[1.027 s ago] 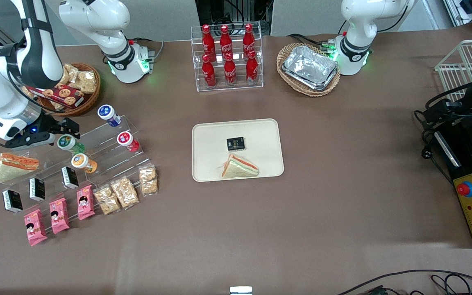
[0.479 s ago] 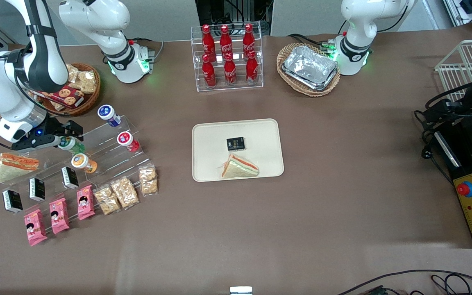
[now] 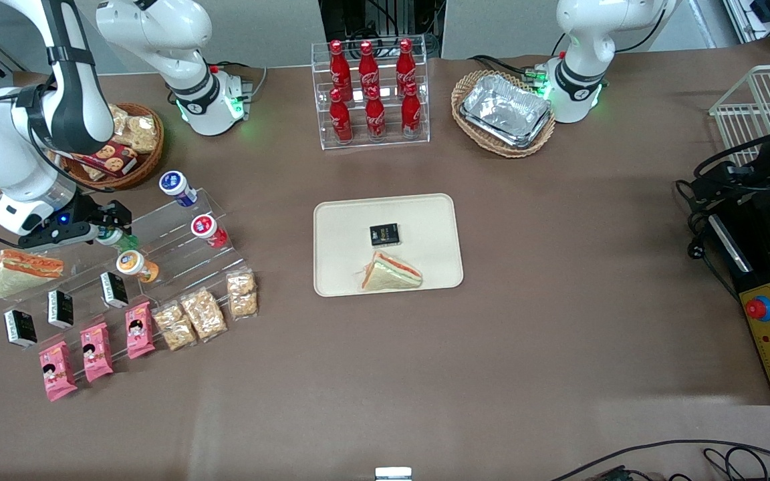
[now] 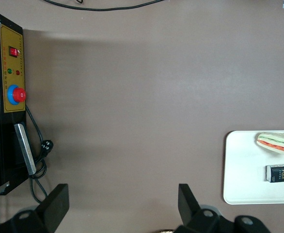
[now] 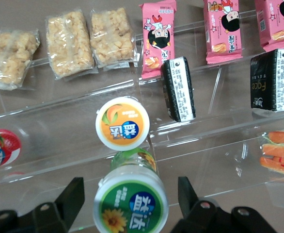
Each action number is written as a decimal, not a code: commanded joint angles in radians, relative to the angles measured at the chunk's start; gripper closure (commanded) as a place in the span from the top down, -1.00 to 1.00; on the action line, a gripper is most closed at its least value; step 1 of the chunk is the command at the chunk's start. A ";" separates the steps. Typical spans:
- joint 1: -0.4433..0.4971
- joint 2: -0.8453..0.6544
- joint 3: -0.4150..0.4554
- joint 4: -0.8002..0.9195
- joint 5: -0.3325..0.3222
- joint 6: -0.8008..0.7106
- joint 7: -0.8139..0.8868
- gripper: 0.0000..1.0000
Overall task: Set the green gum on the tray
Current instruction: 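Lower the right gripper and close it on the green-labelled gum bottle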
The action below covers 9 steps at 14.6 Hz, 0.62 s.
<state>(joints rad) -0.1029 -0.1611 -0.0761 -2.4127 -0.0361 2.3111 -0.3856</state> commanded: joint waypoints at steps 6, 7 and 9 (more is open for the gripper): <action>-0.009 0.009 0.001 -0.006 -0.019 0.033 -0.006 0.25; -0.008 0.008 0.001 -0.005 -0.019 0.030 -0.006 0.17; -0.008 0.006 0.001 -0.005 -0.019 0.027 -0.006 0.03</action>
<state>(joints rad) -0.1037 -0.1492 -0.0762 -2.4127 -0.0415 2.3238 -0.3856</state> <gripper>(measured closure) 0.361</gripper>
